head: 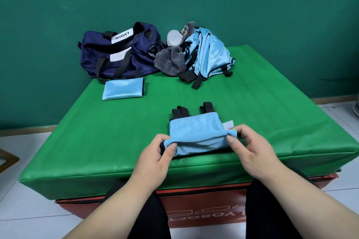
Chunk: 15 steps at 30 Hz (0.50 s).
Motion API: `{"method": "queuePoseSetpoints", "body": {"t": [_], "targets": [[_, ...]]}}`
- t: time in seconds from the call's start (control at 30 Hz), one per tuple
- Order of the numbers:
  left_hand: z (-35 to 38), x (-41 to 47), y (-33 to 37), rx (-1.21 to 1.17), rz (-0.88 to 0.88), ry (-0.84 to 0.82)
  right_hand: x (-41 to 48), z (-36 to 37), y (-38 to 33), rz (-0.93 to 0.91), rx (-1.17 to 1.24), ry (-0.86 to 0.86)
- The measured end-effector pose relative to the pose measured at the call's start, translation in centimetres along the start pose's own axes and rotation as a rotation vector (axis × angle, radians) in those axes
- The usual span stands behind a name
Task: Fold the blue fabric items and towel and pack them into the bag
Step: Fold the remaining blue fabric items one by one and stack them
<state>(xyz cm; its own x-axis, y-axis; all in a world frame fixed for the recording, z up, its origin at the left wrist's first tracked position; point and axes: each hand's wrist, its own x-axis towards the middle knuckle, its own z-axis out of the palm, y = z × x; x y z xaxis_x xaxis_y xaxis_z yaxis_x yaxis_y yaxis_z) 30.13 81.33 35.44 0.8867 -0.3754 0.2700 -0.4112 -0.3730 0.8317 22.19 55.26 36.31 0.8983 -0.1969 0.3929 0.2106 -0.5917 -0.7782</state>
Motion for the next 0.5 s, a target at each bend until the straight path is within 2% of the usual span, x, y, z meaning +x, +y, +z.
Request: {"method": "queuePoseSetpoints", "body": {"t": [0.13,0.33,0.5], "targets": [[0.5,0.4,0.5,-0.013,-0.086,0.011,1.4,0.9,-0.1,0.044,-0.116,0.11],[1.3,2.4,0.1,0.095,-0.125,0.074,4.4,2.1,-0.3,0.119,-0.404,0.089],[1.9,4.9,0.6,0.212,-0.226,0.113,6.6,2.8,0.6,0.196,-0.495,0.096]]}}
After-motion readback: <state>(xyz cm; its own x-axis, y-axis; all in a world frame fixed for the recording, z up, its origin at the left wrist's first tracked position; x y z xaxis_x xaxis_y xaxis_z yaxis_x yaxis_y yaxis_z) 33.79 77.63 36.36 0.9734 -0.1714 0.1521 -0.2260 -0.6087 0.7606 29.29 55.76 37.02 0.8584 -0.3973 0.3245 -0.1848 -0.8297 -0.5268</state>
